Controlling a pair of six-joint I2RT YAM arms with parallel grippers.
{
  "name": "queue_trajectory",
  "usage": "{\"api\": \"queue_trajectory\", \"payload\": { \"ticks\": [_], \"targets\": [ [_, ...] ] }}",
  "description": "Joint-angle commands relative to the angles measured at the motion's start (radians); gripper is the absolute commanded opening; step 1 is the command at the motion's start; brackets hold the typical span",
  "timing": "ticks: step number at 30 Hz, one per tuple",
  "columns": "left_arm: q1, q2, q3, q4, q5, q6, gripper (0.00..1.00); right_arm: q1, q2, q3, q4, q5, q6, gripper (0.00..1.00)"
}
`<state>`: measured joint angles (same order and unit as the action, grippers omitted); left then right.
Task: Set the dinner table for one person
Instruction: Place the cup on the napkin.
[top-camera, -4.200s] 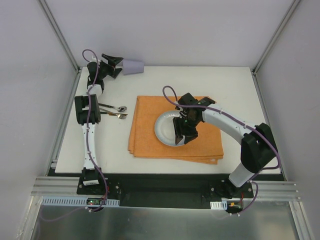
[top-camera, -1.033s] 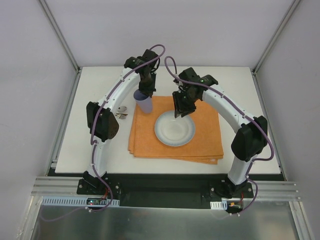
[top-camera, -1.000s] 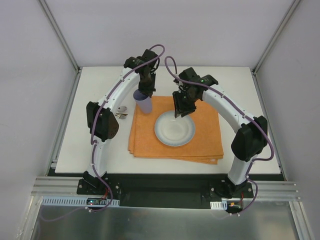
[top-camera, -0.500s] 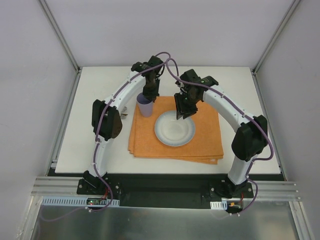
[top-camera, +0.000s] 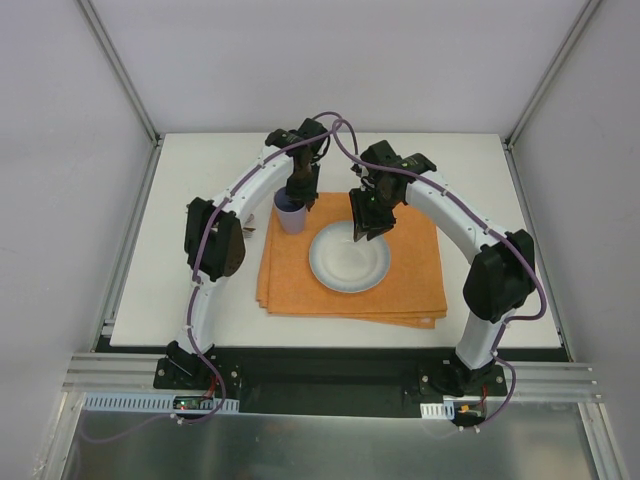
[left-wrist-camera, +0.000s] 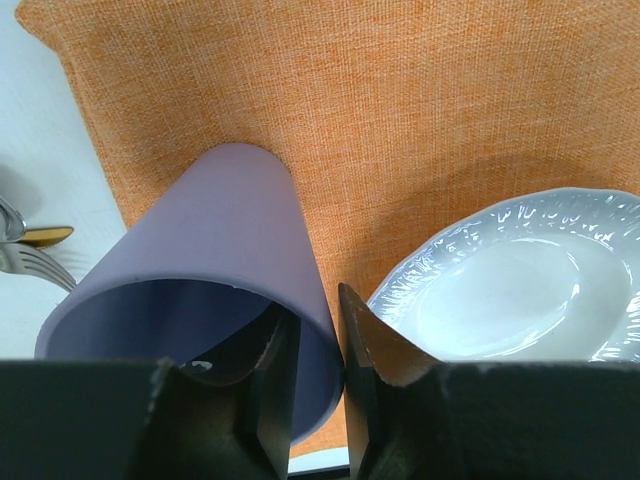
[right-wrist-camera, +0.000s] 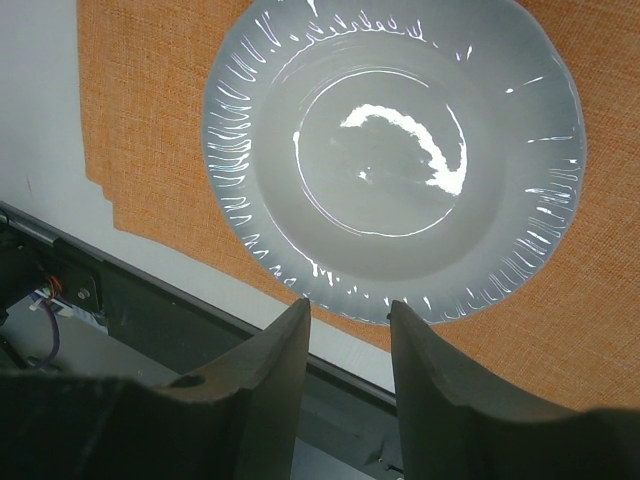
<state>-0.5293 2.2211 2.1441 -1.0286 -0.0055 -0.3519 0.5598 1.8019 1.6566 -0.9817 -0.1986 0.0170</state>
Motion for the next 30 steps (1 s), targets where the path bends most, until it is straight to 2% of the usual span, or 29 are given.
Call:
{"api": "queue_trajectory", "payload": {
  "ticks": [1, 6, 10, 15, 17, 18, 21, 30],
  "targets": [
    [0.000, -0.024, 0.002, -0.013, -0.042, -0.010, 0.22, -0.005, -0.032, 0.014, -0.005, -0.013, -0.011, 0.41],
    [0.000, -0.043, 0.022, -0.011, -0.062, -0.004, 0.26, -0.005, -0.029, 0.015, -0.003, -0.018, -0.003, 0.41],
    [-0.001, -0.063, 0.034, -0.014, -0.070, -0.009, 0.32, -0.005, -0.023, 0.009, 0.001, -0.022, 0.006, 0.40],
    [-0.001, -0.098, 0.037, -0.014, -0.088, -0.013, 0.49, -0.003, -0.030, 0.000, 0.009, -0.027, 0.014, 0.40],
    [-0.001, -0.106, 0.036, -0.016, -0.093, -0.012, 0.52, -0.001, -0.033, -0.006, 0.012, -0.030, 0.018, 0.41],
    [0.000, -0.112, 0.036, -0.016, -0.094, -0.012, 0.58, -0.001, -0.035, -0.009, 0.014, -0.032, 0.020, 0.40],
    [0.000, -0.121, 0.034, -0.016, -0.097, -0.012, 0.65, -0.001, -0.039, -0.017, 0.021, -0.035, 0.029, 0.41],
    [-0.001, -0.135, 0.046, -0.018, -0.096, -0.002, 0.74, -0.001, -0.049, -0.031, 0.034, -0.028, 0.041, 0.40]
  ]
}}
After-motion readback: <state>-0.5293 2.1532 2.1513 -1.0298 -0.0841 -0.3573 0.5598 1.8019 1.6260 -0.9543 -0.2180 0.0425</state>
